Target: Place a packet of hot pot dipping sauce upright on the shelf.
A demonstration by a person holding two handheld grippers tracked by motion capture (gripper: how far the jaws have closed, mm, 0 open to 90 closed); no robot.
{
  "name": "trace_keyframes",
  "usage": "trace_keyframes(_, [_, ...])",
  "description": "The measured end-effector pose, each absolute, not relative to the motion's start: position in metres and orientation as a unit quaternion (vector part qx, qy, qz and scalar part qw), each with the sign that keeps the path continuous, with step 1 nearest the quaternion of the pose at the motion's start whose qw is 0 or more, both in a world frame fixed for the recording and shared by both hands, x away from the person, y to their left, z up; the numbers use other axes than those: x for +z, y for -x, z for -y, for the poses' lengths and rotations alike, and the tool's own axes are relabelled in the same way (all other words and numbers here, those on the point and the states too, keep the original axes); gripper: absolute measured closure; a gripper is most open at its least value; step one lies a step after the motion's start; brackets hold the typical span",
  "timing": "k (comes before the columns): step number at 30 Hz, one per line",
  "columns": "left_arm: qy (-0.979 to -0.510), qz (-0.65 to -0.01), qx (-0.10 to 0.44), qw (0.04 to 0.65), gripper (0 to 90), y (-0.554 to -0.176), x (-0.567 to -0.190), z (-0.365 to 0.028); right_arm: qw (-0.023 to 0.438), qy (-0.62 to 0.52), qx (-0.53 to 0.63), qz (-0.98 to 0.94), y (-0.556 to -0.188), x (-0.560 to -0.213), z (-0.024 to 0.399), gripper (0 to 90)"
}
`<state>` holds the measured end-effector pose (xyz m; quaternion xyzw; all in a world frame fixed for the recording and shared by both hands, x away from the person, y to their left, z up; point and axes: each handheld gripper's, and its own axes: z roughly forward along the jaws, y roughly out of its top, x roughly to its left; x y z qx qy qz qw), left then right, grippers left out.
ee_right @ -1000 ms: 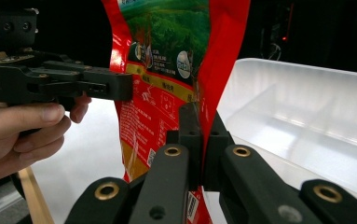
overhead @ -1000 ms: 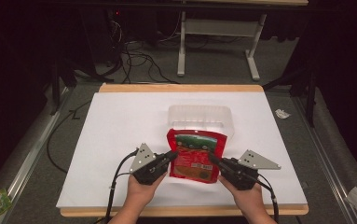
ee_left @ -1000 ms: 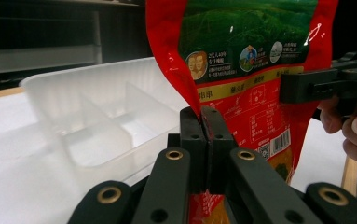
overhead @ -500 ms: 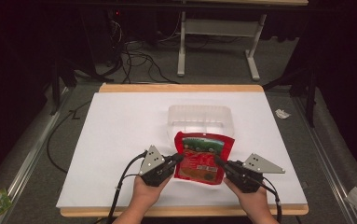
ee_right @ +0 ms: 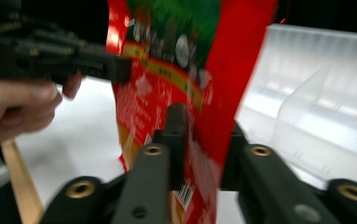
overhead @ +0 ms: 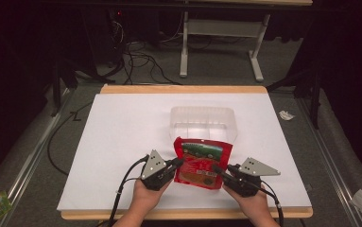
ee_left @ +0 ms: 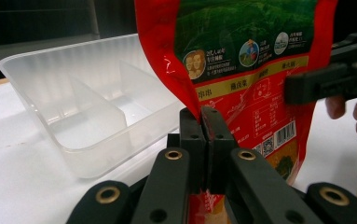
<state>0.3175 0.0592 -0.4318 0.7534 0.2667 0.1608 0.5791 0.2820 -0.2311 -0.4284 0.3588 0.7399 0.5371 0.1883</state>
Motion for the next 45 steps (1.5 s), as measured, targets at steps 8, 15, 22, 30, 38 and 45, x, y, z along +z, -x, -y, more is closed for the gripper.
trace_keyframes(8, [-0.754,-0.263,0.164,0.579,88.0,-0.316,-0.432,-0.06,0.127,-0.352,0.521,-0.767,-0.296,-0.438,0.229,72.0])
trace_keyframes(15, [-0.756,-0.268,0.166,0.574,86.7,-0.317,-0.433,-0.06,0.114,-0.337,0.518,-0.778,-0.298,-0.438,0.227,86.5])
trace_keyframes(22, [-0.754,-0.275,0.167,0.572,78.4,-0.318,-0.433,-0.063,0.105,-0.333,0.523,-0.777,-0.297,-0.439,0.227,89.4])
trace_keyframes(30, [-0.75,-0.287,0.164,0.574,54.6,-0.318,-0.427,-0.081,0.098,-0.336,0.537,-0.768,-0.292,-0.433,0.226,90.0])
trace_keyframes(38, [-0.75,-0.31,0.178,0.556,47.3,-0.323,-0.425,-0.102,0.12,-0.339,0.552,-0.752,-0.286,-0.422,0.234,90.0])
trace_keyframes(45, [-0.762,-0.327,0.187,0.527,43.8,-0.329,-0.429,-0.116,0.15,-0.345,0.565,-0.735,-0.281,-0.409,0.248,90.0])
